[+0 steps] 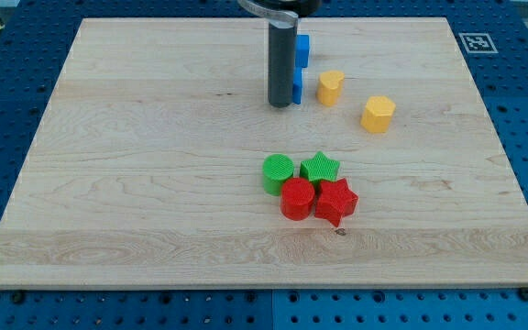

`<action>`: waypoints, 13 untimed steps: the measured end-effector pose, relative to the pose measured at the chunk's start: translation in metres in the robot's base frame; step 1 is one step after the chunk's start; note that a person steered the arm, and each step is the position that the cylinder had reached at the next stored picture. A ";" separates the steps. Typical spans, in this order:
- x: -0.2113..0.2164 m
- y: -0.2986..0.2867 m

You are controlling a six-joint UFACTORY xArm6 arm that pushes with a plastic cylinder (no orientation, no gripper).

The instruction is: Move the blue triangle below to the blue cube

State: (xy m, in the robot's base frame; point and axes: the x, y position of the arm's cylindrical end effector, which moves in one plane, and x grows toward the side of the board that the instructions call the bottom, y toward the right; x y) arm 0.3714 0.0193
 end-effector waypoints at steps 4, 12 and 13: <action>-0.026 0.008; 0.012 0.064; -0.004 0.084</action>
